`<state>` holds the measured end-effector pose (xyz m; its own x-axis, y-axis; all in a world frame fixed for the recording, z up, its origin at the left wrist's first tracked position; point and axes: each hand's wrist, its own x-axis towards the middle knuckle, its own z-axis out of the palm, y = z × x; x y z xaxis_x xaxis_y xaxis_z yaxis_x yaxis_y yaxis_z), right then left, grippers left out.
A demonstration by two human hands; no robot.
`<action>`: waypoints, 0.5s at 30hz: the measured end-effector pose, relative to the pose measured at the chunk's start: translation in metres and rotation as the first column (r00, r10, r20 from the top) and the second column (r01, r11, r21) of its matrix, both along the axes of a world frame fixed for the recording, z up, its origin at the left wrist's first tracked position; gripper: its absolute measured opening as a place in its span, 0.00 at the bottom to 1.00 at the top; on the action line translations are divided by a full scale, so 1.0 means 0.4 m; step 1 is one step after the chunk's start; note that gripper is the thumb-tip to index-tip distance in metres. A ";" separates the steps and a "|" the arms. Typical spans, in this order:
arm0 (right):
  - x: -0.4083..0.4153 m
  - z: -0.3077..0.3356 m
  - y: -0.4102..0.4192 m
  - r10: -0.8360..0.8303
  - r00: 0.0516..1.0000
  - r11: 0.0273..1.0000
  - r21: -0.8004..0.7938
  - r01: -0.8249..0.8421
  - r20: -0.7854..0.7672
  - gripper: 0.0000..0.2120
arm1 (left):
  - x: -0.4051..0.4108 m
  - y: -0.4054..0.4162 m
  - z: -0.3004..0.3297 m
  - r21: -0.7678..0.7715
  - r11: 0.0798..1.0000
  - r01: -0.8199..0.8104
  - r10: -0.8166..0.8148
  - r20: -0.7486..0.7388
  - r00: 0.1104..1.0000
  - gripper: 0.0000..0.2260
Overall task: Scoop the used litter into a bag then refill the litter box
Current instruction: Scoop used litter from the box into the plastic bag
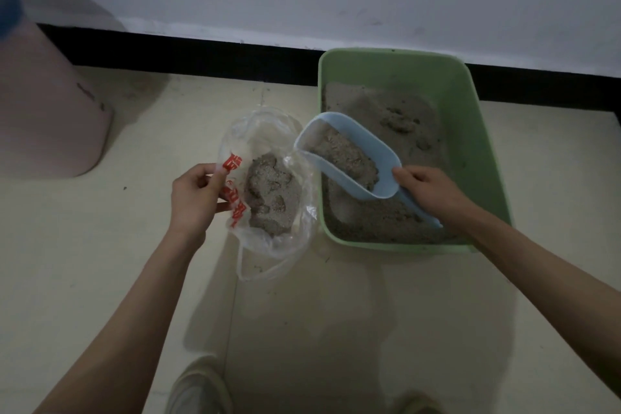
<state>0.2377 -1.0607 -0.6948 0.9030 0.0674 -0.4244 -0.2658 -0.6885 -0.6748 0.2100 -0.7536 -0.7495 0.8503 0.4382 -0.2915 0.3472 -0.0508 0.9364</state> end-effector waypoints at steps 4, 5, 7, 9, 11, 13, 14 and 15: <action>0.027 0.046 0.086 0.183 0.978 0.980 -0.060 -0.189 -0.095 0.17 | -0.003 0.007 0.000 -0.006 1.000 -0.007 0.007 0.006 1.000 0.08; 0.042 0.055 0.109 0.208 0.971 0.972 -0.083 -0.218 -0.119 0.17 | -0.004 0.006 0.002 -0.006 1.000 -0.006 0.006 0.012 1.000 0.08; 0.076 0.073 0.158 0.263 0.953 0.941 -0.177 -0.287 -0.149 0.16 | -0.004 0.003 0.005 -0.011 1.000 0.003 -0.002 0.023 1.000 0.08; 0.102 0.089 0.211 0.336 0.933 0.875 -0.326 -0.359 -0.125 0.16 | -0.005 0.001 0.007 -0.016 1.000 0.013 -0.013 0.027 1.000 0.08; 0.112 0.102 0.263 0.426 0.902 0.770 -0.496 -0.400 -0.066 0.16 | -0.004 0.001 0.008 -0.014 1.000 0.024 -0.024 0.027 0.999 0.08; 0.105 0.110 0.302 0.532 0.846 0.632 -0.660 -0.406 -0.011 0.16 | -0.003 0.003 0.006 -0.014 0.999 0.037 -0.036 0.028 0.999 0.08; 0.099 0.110 0.314 0.580 0.814 0.570 -0.717 -0.401 0.006 0.16 | -0.003 0.004 0.003 -0.008 0.999 0.045 -0.044 0.026 0.999 0.08; 0.096 0.110 0.321 0.620 0.785 0.518 -0.757 -0.400 0.010 0.17 | -0.004 0.005 0.000 0.004 0.999 0.052 -0.053 0.020 0.998 0.08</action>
